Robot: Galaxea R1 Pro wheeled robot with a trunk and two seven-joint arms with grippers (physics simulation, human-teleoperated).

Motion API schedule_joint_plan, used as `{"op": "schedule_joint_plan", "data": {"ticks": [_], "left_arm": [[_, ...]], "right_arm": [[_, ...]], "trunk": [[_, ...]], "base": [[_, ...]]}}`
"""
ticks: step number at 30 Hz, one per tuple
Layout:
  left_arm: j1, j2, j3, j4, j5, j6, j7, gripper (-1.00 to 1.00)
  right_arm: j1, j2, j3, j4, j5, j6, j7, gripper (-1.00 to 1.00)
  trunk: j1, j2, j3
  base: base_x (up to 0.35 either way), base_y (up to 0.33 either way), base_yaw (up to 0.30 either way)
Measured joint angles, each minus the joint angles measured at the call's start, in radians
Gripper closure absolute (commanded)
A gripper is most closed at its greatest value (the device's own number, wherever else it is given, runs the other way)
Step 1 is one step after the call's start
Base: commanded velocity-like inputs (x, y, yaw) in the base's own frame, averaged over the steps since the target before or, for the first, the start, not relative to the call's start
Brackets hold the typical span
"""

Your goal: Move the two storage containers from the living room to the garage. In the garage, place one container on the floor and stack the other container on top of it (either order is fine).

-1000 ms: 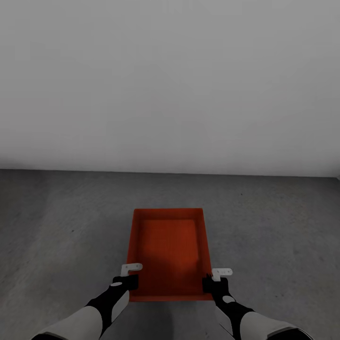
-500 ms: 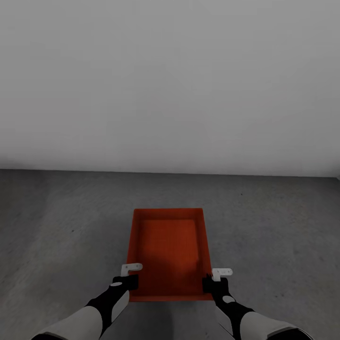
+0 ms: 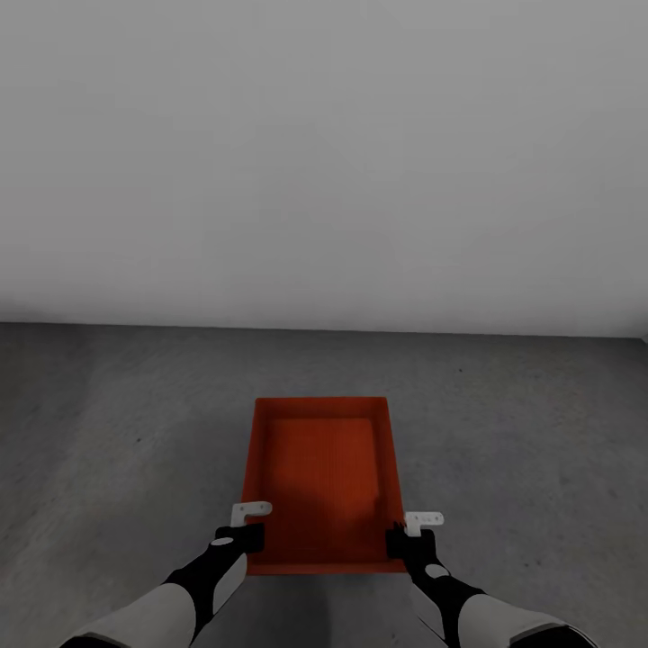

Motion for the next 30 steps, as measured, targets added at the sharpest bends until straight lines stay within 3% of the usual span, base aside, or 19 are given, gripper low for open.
{"op": "schedule_joint_plan", "data": {"ticks": [2,3,4,7,30], "left_arm": [[0.0,0.0,0.001,0.0,-0.001,0.0,0.0,1.0],[0.0,0.0,0.001,0.0,-0.001,0.0,0.0,-1.0],[0.0,0.006,0.014,-0.005,-0.008,-0.02,0.0,-1.0],[0.0,0.016,0.024,0.001,-0.023,-0.021,0.008,-1.0],[0.0,0.015,0.025,-0.006,-0.018,-0.021,0.006,-1.0]], "right_arm": [[0.0,0.0,0.0,0.0,0.0,0.0,0.001,1.0],[0.0,0.0,0.0,0.0,0.0,0.0,0.001,-1.0],[0.0,-0.009,-0.056,-0.031,0.038,0.007,0.016,-1.0],[0.0,-0.014,-0.059,-0.056,0.027,0.005,0.016,-1.0],[0.0,-0.014,-0.066,-0.055,0.019,0.003,0.012,-1.0]], "trunk": [[0.0,0.0,0.0],[0.0,0.0,0.0],[0.006,0.0,0.0],[0.015,0.0,0.0],[0.015,0.0,0.0]], "base": [[0.0,0.0,0.0],[0.0,0.0,0.0],[0.0,0.0,0.0],[0.0,0.0,0.0],[0.0,0.0,0.0]]}}
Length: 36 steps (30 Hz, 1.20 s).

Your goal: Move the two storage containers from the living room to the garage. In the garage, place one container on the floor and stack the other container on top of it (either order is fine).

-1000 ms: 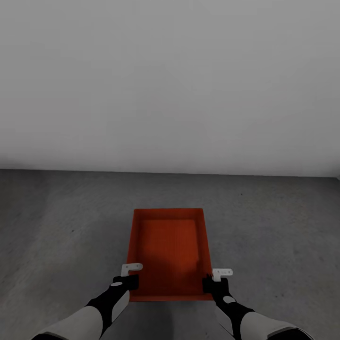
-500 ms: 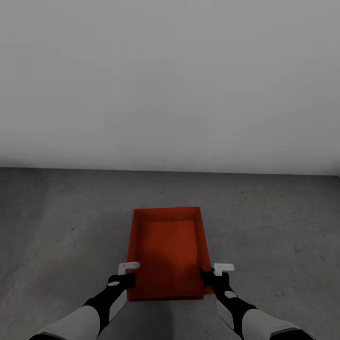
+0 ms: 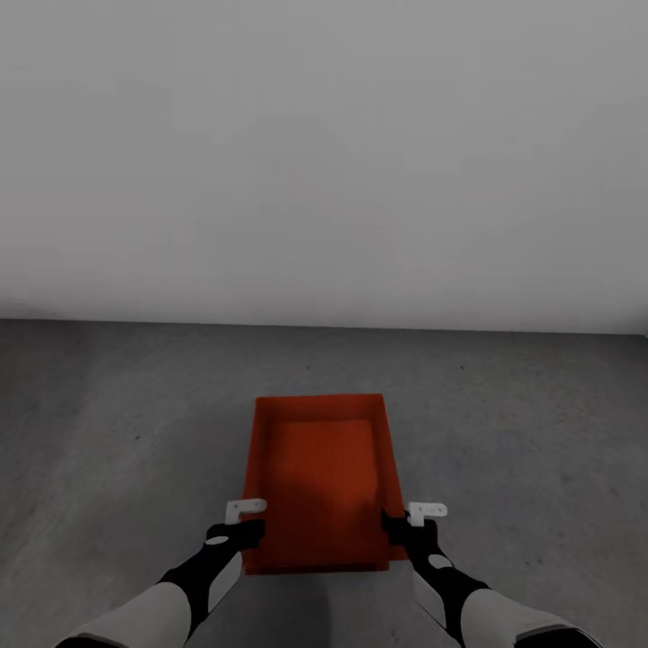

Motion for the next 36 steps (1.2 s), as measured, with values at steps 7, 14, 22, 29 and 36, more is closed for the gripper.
{"op": "schedule_joint_plan", "data": {"ticks": [7,14,22,29,36], "left_arm": [[0.0,0.0,0.001,0.0,0.002,0.0,0.0,-1.0],[0.0,0.001,0.001,0.001,0.002,0.0,-0.001,-1.0],[0.0,0.001,0.0,0.001,0.002,0.0,-0.001,-1.0],[0.0,0.001,0.0,0.001,0.002,0.0,-0.001,-1.0],[0.0,0.001,0.0,0.001,0.002,0.0,-0.001,-1.0]], "right_arm": [[0.001,0.0,-0.01,0.053,-0.009,-0.001,-0.006,-1.0],[0.0,0.003,-0.01,0.054,-0.009,-0.001,-0.012,-1.0],[0.0,0.004,-0.01,0.054,-0.009,-0.001,-0.013,-1.0],[0.0,0.002,-0.01,0.054,-0.011,-0.001,-0.013,-1.0],[0.0,0.001,-0.01,0.054,-0.011,-0.001,-0.013,-1.0]], "trunk": [[-0.015,0.028,0.012],[-0.042,0.077,0.034],[-0.073,0.133,0.059],[-0.099,0.182,0.081],[-0.126,0.231,0.103]], "base": [[0.0,0.0,0.0],[0.0,0.0,0.0],[0.0,0.0,0.0],[0.0,0.0,0.0],[0.0,0.0,0.0]]}}
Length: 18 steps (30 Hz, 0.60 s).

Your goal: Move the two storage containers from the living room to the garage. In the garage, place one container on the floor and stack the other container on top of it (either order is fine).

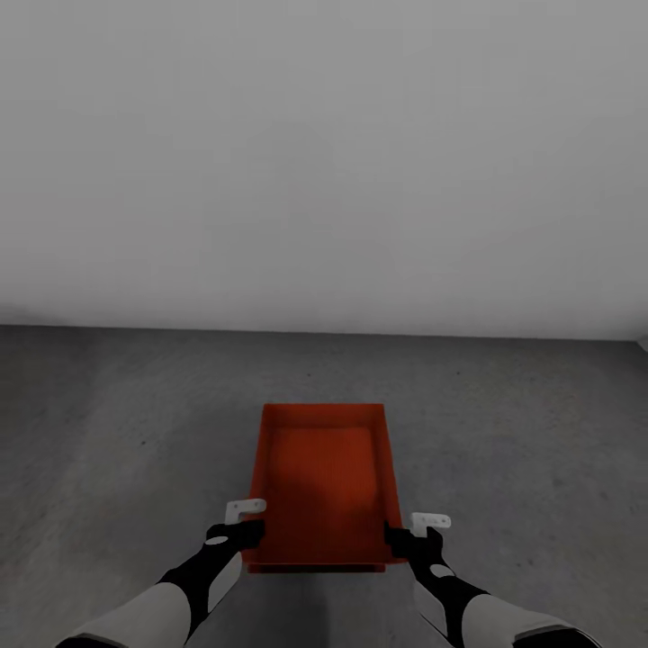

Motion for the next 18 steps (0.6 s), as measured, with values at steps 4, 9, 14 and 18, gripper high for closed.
{"op": "schedule_joint_plan", "data": {"ticks": [4,9,14,18], "left_arm": [[0.0,0.0,0.0,0.0,0.0,0.0,0.0,-1.0],[0.0,0.0,-0.001,0.0,0.0,0.0,0.0,-1.0],[0.0,0.0,-0.001,0.0,0.0,-0.001,0.0,-1.0],[0.0,0.0,-0.001,0.0,0.0,0.0,0.0,-1.0]], "right_arm": [[0.0,0.001,0.0,0.0,0.0,0.0,0.0,-1.0],[0.0,0.002,0.0,0.0,0.0,0.0,0.0,-1.0],[0.0,0.002,0.0,0.0,0.0,0.0,0.0,-1.0],[0.0,0.001,0.0,0.0,0.0,0.0,0.0,-1.0]], "trunk": [[-0.015,0.028,0.013],[-0.035,0.063,0.028],[-0.054,0.098,0.044],[-0.069,0.126,0.056]], "base": [[0.0,0.0,0.0],[0.0,0.0,0.0],[0.0,0.0,0.0],[0.0,0.0,0.0]]}}
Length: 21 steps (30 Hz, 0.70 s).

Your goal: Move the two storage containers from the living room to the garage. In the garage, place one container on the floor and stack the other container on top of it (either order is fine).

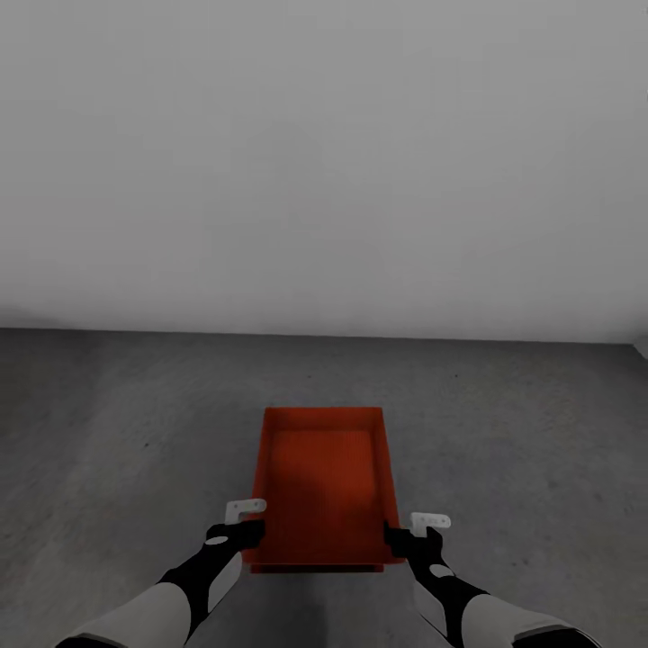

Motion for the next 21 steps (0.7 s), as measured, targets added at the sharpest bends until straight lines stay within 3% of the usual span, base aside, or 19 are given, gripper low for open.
{"op": "schedule_joint_plan", "data": {"ticks": [21], "left_arm": [[0.0,0.0,0.0,0.0,0.0,0.0,0.0,-1.0]], "right_arm": [[0.0,0.0,0.0,0.0,0.0,0.0,0.0,-1.0]], "trunk": [[-0.081,0.147,0.066]], "base": [[0.0,0.0,0.0]]}}
